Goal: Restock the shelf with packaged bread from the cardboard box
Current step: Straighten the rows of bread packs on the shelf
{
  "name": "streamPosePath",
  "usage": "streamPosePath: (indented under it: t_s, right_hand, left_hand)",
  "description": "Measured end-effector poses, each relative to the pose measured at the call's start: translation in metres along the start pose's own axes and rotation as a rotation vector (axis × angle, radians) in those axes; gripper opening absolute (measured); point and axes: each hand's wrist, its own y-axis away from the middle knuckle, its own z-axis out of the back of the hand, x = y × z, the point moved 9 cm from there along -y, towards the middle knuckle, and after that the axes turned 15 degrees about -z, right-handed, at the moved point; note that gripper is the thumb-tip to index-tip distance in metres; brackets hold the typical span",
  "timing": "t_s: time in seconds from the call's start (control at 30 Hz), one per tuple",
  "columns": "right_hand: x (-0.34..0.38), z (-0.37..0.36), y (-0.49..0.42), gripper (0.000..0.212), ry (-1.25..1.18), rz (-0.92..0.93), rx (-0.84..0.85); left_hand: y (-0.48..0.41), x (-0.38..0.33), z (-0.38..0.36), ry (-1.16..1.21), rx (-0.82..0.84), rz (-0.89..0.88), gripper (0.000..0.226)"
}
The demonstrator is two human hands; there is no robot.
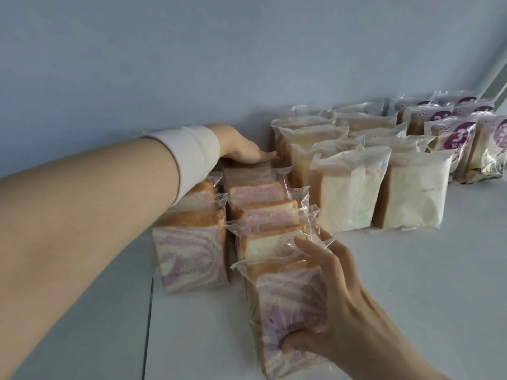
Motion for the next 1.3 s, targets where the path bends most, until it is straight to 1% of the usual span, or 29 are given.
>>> streamPosePath:
  t_s: [0.1,0.23,0.27,0.4,0.47,0.53,0.6,0.7,0.8,0.83,0.87,0.97,1.07,1.13,1.23,1.27,1.3]
  right_hand:
    - [0.000,-0.001,-0.001,0.114,-0.004,-0.005,0.009]
    - [0.001,0.001,0.000,0.114,-0.011,0.001,-0.019]
    - [0.002,0.002,0.001,0.113,-0.015,0.008,-0.031]
    - [0.007,0.004,0.004,0.110,-0.016,0.029,-0.062]
    - [0.008,0.007,0.004,0.111,-0.012,0.042,-0.102]
    - [0.009,0.011,0.003,0.113,-0.007,0.050,-0.147]
    - [0.012,0.014,0.000,0.115,-0.007,0.066,-0.196]
    - [0.015,0.016,-0.009,0.125,-0.024,0.104,-0.287]
    - [0.012,0.011,-0.017,0.127,-0.123,0.106,-0.305]
    - [0.011,0.010,-0.019,0.127,-0.146,0.103,-0.314]
    - [0.010,0.009,-0.021,0.128,-0.163,0.102,-0.323]
    - [0.012,0.008,-0.031,0.125,-0.179,0.108,-0.373]
    - [0.016,0.008,-0.047,0.117,-0.204,0.122,-0.415]
    - [0.017,0.007,-0.059,0.116,-0.230,0.124,-0.434]
    - [0.019,0.001,-0.071,0.116,-0.199,0.131,-0.455]
    - [0.020,0.000,-0.074,0.113,-0.194,0.130,-0.453]
    - [0.020,-0.001,-0.076,0.111,-0.189,0.133,-0.451]
  left_hand:
    - [-0.002,0.006,-0.002,-0.003,0.015,0.019,0.089]
    - [-0.005,0.005,0.001,0.013,-0.020,-0.013,0.094]
    - [-0.004,0.004,0.002,0.027,-0.029,-0.029,0.099]
    - [0.002,-0.003,0.004,0.084,-0.025,-0.097,0.138]
    - [0.003,-0.002,0.011,0.049,-0.062,-0.101,0.146]
    - [0.006,-0.003,0.025,-0.025,-0.109,-0.116,0.149]
    - [0.010,-0.007,0.032,-0.087,-0.086,-0.156,0.140]
    - [0.019,-0.012,0.029,-0.107,-0.041,-0.193,0.118]
    - [0.018,-0.006,0.033,-0.010,-0.122,-0.204,0.087]
    - [0.018,-0.006,0.037,-0.009,-0.170,-0.222,0.081]
    - [0.019,-0.005,0.042,-0.017,-0.219,-0.241,0.080]
    - [0.021,-0.001,0.056,-0.026,-0.346,-0.286,0.088]
    - [0.022,-0.002,0.063,-0.037,-0.437,-0.352,0.077]
    - [0.025,-0.007,0.061,-0.080,-0.465,-0.400,0.073]
    - [0.042,-0.015,0.063,-0.135,-0.492,-0.452,0.068]
    - [0.056,-0.017,0.068,-0.117,-0.532,-0.465,0.064]
    - [0.078,-0.020,0.076,-0.075,-0.616,-0.486,0.060]
